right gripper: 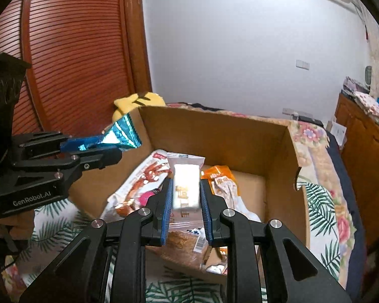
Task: Organize snacks
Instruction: 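Carry both candies over the box and open both tools to drop them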
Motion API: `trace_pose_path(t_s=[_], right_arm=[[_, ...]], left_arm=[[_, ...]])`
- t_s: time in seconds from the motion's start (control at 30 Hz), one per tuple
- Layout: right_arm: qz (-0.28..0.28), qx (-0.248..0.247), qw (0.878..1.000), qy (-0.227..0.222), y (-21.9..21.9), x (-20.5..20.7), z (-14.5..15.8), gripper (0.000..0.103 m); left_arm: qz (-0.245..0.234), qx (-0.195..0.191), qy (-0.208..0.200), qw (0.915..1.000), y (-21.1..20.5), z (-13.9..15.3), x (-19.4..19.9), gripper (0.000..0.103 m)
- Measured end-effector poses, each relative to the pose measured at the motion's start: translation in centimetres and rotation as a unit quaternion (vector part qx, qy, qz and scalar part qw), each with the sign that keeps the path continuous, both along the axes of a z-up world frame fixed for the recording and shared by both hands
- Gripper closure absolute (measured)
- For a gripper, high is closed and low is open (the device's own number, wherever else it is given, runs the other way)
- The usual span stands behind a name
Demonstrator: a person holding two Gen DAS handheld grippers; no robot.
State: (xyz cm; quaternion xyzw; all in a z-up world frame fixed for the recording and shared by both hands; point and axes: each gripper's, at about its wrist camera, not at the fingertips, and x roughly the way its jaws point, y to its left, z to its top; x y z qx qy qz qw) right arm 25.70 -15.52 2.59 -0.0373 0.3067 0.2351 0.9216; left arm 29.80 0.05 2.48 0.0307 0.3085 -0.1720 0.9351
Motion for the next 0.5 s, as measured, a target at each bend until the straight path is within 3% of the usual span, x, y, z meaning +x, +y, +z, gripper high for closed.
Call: trace_pose_path(t_s=[0.37, 0.5], right_arm=[[-0.011, 0.005, 1.0, 0.021, -0.3, 1.7, -1.9, 0.083], [-0.01, 0.001, 1.0, 0.02, -0.1, 1.7, -1.9, 0.075]], left_arm=[[0.005, 0.009, 0.013, 0.9999, -1.0, -1.8, 1.0, 0.078], [0.011, 0.01, 0.014, 0.9998, -1.0, -1.9, 1.0, 0.069]])
